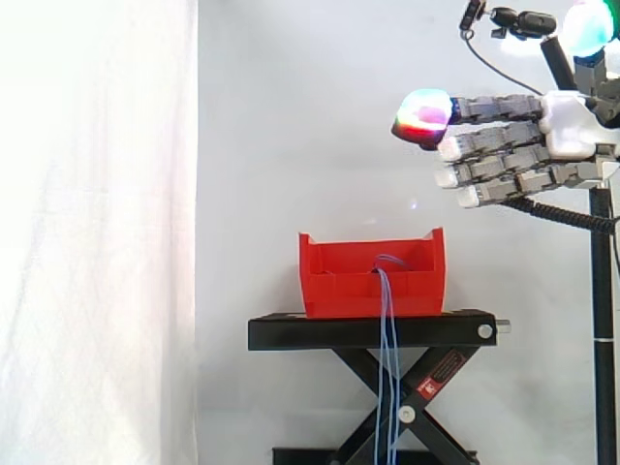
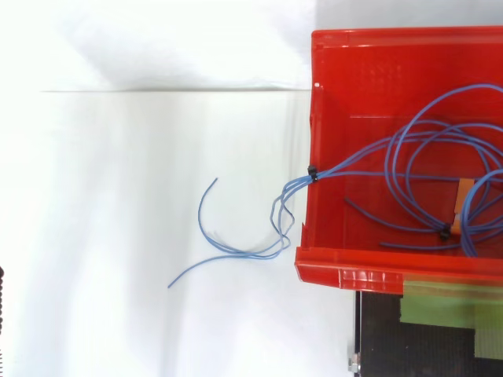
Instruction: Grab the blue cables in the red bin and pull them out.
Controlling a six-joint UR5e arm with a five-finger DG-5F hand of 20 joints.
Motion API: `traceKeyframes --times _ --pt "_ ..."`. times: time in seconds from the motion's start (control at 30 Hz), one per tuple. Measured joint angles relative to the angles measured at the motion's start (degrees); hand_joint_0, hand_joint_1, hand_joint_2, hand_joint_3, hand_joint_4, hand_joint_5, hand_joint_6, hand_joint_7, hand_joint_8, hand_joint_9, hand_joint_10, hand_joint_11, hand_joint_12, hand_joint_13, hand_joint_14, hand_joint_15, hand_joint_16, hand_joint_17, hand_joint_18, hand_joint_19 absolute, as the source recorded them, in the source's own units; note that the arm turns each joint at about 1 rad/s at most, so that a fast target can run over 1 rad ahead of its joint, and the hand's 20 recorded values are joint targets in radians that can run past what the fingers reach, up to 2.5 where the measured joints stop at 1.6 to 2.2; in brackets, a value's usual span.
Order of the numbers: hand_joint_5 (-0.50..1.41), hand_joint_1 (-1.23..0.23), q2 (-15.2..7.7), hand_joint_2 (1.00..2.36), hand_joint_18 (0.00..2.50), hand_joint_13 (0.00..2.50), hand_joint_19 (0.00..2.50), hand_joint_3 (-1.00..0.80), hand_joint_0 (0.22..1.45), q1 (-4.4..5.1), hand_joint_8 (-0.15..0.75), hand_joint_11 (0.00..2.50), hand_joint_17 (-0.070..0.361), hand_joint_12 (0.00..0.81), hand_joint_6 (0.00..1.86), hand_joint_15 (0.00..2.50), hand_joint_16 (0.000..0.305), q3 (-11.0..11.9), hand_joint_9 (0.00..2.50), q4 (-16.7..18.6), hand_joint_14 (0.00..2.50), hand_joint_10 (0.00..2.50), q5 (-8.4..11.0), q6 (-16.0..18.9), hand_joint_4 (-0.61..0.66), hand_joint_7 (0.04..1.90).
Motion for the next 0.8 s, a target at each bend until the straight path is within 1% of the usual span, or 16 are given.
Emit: traceKeyframes --times 0.1,0.2,0.57,0.7,0.8 --pt "0.17 -0.85 0.0 1.0 0.0 0.0 0.01 -1.0 0.71 0.0 0.055 0.0 0.109 0.293 0.0 0.02 0.048 0.0 0.0 0.0 0.0 0.0 0.0 0.0 0.07 0.1" --pt "0.16 -0.86 0.0 1.0 0.0 0.0 0.01 -1.0 0.7 0.01 0.03 0.0 0.109 0.288 0.0 0.01 0.048 0.0 0.0 0.0 0.0 0.0 0.0 0.0 0.06 0.09" --pt "0.14 -0.86 0.0 1.0 0.0 0.0 0.02 -1.0 0.71 0.11 0.009 0.0 0.109 0.288 0.0 0.02 0.048 0.0 0.0 0.0 0.0 0.0 -0.01 -0.3 0.05 0.09" --pt "0.14 -0.86 0.0 1.0 0.0 0.01 0.03 -1.0 0.71 0.34 0.013 0.0 0.109 0.29 0.0 0.02 0.048 0.0 0.0 0.0 0.0 0.0 -0.01 -1.5 0.05 0.1" --pt "0.14 -0.86 0.0 1.0 0.0 0.01 0.04 -1.0 0.71 0.51 0.016 0.0 0.108 0.292 0.0 0.02 0.048 0.0 0.0 0.0 0.0 0.0 0.0 -3.2 0.05 0.1"
